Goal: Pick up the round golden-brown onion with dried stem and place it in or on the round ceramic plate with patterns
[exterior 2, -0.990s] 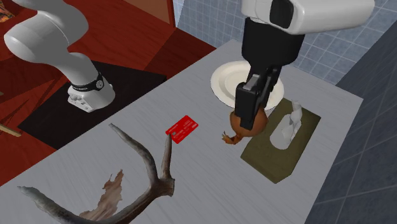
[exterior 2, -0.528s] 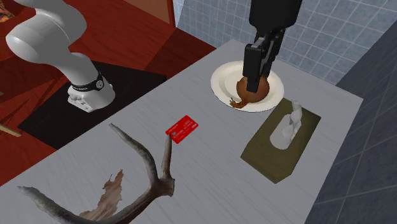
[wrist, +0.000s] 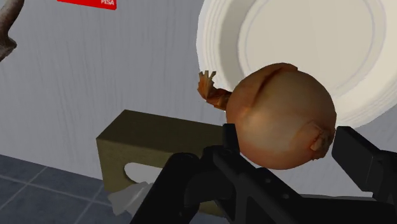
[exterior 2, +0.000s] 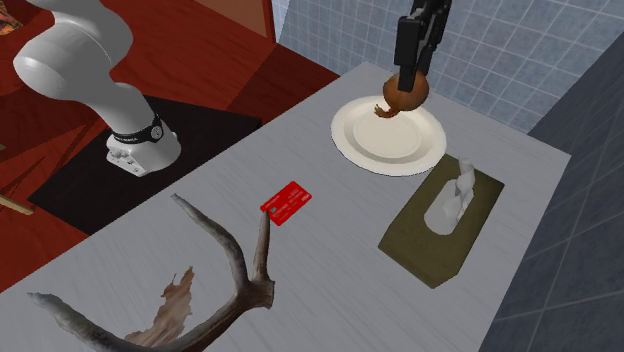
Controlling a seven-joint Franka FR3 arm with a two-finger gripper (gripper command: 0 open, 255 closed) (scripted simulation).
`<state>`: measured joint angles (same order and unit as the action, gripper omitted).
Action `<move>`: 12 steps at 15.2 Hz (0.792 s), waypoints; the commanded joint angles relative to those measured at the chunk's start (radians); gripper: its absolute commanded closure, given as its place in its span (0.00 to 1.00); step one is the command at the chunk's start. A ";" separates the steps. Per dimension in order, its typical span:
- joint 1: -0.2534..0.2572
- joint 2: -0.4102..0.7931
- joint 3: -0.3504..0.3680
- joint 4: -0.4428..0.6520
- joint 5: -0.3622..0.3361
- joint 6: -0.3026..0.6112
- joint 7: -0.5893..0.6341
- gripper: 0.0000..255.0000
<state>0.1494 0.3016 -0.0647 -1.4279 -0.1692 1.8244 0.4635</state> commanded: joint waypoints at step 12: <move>0.054 0.026 0.024 -0.074 -0.019 0.084 0.099 1.00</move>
<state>0.2039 0.3226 -0.0400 -1.4970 -0.1882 1.8974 0.5617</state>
